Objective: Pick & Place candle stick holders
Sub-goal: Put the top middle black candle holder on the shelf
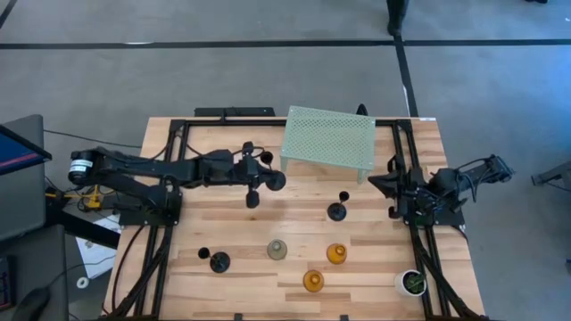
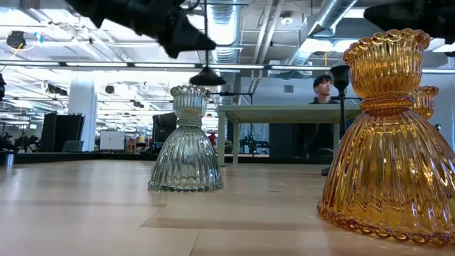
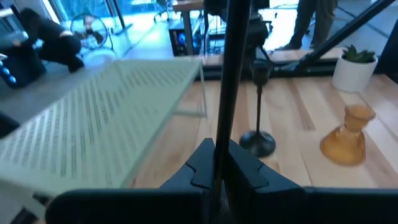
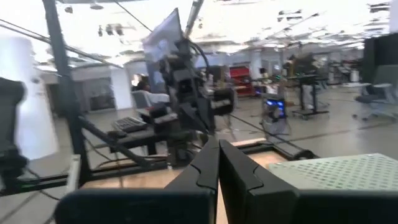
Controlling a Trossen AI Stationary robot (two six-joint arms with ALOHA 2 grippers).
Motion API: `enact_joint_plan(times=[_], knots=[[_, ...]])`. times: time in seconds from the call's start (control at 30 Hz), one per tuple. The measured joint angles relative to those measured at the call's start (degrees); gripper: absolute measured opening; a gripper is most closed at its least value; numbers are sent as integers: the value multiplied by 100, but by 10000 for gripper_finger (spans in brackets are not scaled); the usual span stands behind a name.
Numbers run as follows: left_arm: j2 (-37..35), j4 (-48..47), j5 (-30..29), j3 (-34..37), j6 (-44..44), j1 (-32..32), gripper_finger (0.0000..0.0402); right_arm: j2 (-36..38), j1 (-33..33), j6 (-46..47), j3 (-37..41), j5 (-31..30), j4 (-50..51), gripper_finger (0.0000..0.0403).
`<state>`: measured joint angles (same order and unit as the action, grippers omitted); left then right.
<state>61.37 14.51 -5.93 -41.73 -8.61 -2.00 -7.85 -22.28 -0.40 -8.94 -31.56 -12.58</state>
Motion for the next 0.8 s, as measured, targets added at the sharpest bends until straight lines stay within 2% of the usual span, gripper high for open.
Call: enact_joint_plan(times=[0.2,0.43,0.63,0.8], knots=[[263,-12,0,-305,-61,0,15,-1445,269,12,-543,-8,-485,0],[578,-23,0,-455,-61,0,15,-3339,677,-89,-1647,26,-761,0],[572,-9,0,-462,-61,0,15,-4626,922,-975,-2617,755,-771,0],[572,-13,0,-462,-61,0,15,-5524,1161,-1008,-3344,764,-779,0]])
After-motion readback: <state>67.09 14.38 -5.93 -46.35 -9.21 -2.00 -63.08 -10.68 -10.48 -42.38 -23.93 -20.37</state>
